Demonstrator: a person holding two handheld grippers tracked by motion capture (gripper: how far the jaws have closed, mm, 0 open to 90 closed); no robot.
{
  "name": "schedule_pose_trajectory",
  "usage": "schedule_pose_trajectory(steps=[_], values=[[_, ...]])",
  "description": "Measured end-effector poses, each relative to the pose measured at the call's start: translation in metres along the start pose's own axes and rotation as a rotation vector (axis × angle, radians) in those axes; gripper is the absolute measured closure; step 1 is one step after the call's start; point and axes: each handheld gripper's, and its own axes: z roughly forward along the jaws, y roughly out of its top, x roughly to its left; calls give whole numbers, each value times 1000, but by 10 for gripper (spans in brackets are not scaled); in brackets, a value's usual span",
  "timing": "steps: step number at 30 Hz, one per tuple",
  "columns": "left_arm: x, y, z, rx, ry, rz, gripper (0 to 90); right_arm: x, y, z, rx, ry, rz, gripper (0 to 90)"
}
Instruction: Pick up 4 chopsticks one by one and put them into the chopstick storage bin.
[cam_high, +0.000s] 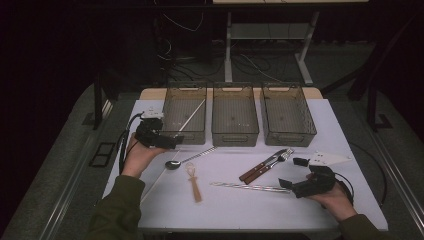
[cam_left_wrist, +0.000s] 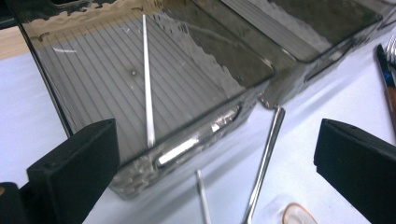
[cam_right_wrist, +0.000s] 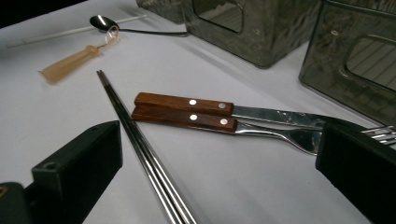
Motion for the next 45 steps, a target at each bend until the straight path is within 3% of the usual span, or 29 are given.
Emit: schedule_pose_trajectory(steps=[6, 11, 14, 17, 24, 27, 35, 41, 45], values=[[-3, -21, -3, -27, -9, -23, 0, 3, -2, 2, 18, -16, -5, 8], [-8, -35, -12, -29, 8, -6, 27, 4, -3, 2, 25, -26, 1, 8], [-9, -43, -20, -30, 15, 10, 67, 4, -4, 2, 22, -27, 8, 8], [-11, -52, -28, -45, 9, -6, 142, 4, -5, 2, 26, -27, 18, 8], [-16, -69, -41, -46, 17, 8, 238, 5, -6, 1, 25, -26, 17, 8], [-18, -76, -44, -32, 21, 20, 313, 5, -6, 2, 28, -25, 14, 8], [-25, -93, -48, 0, 47, -15, 460, 5, -6, 1, 29, -23, 11, 8], [-28, -104, -49, 55, 50, -4, 552, 5, -6, 2, 30, -22, 11, 8], [-27, -111, -51, 83, 74, -19, 628, 6, -6, 2, 27, -23, 5, 8]])
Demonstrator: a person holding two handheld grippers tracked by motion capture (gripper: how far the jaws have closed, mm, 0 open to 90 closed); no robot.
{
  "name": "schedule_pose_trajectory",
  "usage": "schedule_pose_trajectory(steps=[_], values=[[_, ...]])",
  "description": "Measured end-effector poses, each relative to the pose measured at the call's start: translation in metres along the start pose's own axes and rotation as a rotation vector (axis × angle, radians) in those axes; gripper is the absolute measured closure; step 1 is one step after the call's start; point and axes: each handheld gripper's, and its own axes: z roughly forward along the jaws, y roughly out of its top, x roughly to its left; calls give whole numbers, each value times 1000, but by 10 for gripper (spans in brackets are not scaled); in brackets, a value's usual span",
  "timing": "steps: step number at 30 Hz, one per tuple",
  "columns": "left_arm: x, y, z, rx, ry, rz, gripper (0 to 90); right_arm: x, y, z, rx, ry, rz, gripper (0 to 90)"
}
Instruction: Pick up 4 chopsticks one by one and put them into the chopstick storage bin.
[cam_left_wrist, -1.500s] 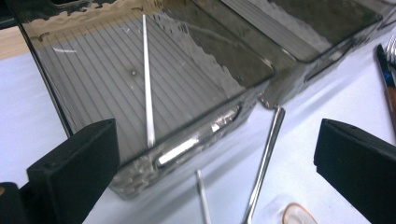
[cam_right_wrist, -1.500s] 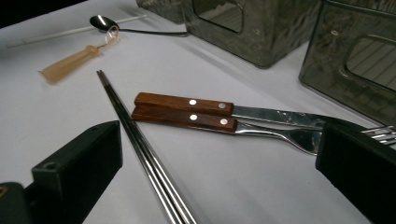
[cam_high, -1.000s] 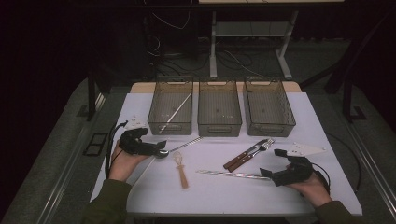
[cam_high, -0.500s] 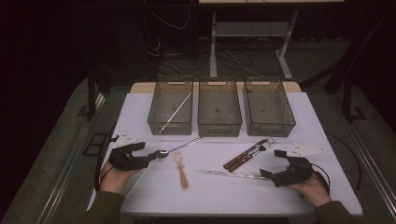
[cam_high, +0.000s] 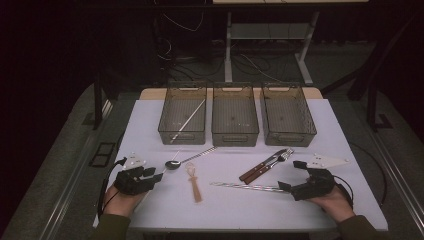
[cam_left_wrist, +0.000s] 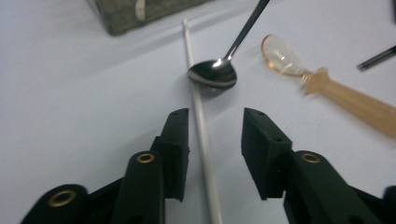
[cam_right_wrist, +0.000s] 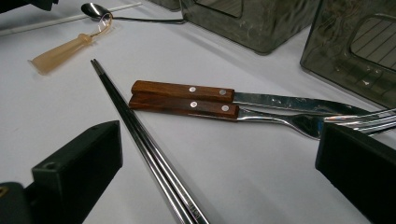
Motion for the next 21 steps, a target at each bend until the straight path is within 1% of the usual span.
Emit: schedule_pose_trajectory(steps=[4, 5, 7, 9, 12, 14, 21], values=[[2, -5, -2, 5, -2, -27, 694, 0, 0, 0, 1, 0, 0, 8], [2, -6, -2, 11, -2, -28, 706, 0, 0, 0, 3, 0, 0, 8], [2, -9, -3, 22, 13, -35, 730, 0, 0, 0, 3, 0, 1, 8], [2, -11, -3, 23, 10, -41, 754, 0, 0, 0, 1, 0, -2, 8], [2, -14, -2, 34, 2, -52, 767, 0, 0, 0, 3, 0, 1, 8], [2, -15, -1, 39, -2, -49, 769, 0, 0, 0, 3, 1, 1, 8], [3, -16, 3, 56, -17, -55, 791, 0, 0, 0, 3, 0, 4, 8]])
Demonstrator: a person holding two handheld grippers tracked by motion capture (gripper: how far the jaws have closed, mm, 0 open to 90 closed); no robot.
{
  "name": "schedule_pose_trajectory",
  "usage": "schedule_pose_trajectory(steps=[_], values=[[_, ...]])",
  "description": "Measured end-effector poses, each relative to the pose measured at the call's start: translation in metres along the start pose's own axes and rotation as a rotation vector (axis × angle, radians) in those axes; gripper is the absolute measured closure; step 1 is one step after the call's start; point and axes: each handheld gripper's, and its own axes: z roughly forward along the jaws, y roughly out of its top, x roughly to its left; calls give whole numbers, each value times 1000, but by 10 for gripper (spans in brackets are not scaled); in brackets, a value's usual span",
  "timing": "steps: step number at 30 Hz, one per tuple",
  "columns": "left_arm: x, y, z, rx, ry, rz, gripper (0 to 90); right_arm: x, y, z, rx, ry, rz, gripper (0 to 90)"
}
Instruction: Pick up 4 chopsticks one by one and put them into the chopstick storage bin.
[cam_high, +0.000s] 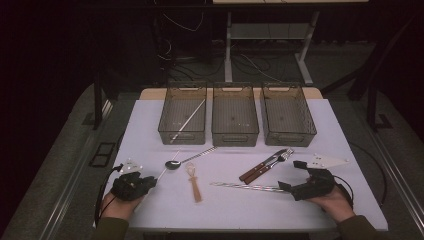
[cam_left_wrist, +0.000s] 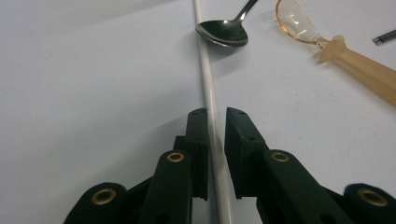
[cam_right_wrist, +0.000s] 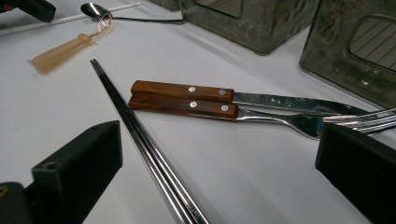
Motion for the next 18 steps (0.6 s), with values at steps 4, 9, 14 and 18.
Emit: schedule_pose_trajectory(steps=[4, 9, 14, 18], values=[[-1, 0, 3, 15, -3, 7, 806, 0, 0, 0, 0, 0, 0, 9], [-1, -2, 5, 7, -4, -8, 820, 0, 0, 0, 0, 0, 0, 8], [-4, -2, 5, 2, 22, -13, 826, 0, 0, 0, 0, 2, -1, 9], [-6, -1, 5, 10, 39, -5, 840, 1, 0, 0, -1, 3, -5, 9]])
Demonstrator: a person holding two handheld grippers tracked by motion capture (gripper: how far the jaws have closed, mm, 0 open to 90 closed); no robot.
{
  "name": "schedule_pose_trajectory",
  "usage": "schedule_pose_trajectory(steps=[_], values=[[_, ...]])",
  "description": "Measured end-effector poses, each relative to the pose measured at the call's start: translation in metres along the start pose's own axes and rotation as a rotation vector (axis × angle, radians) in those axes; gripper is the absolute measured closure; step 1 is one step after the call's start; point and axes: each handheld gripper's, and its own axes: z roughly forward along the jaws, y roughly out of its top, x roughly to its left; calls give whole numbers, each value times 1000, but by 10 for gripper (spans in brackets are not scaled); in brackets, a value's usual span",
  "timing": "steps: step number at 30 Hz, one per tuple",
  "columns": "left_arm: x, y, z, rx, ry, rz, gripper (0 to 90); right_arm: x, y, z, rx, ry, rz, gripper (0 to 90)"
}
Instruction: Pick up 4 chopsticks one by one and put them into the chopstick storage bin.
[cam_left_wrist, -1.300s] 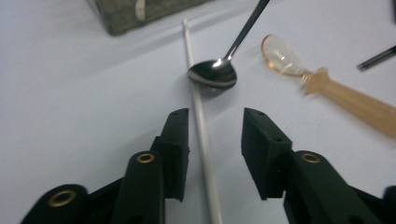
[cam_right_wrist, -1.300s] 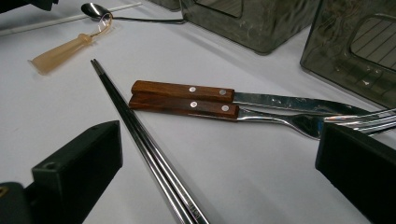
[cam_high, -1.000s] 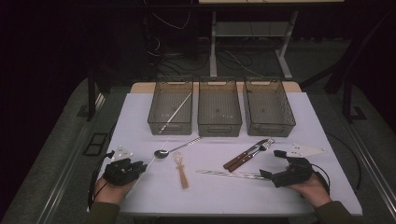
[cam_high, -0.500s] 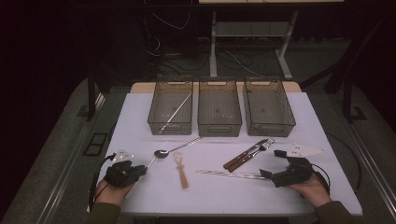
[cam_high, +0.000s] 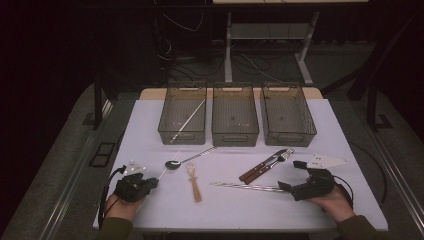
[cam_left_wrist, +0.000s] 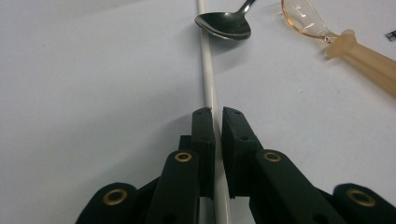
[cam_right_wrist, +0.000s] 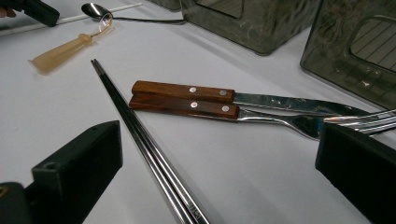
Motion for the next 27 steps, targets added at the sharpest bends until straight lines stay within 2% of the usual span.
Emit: schedule_pose_trajectory(steps=[3, 7, 14, 17, 27], values=[[0, 0, 0, 0, 0, 1, 843, 1, 0, -1, -4, 0, 2, 8], [3, 0, -1, -4, -20, -23, 844, 0, 0, -1, -6, 1, 3, 8], [4, 2, -1, 7, -23, -8, 844, 0, 0, -2, -6, 0, 4, 9], [4, 3, -2, 10, -3, 8, 844, 0, 0, -1, -5, 0, 3, 9], [10, 6, -8, -9, -5, -7, 844, 0, 0, -1, -7, 2, 5, 9]])
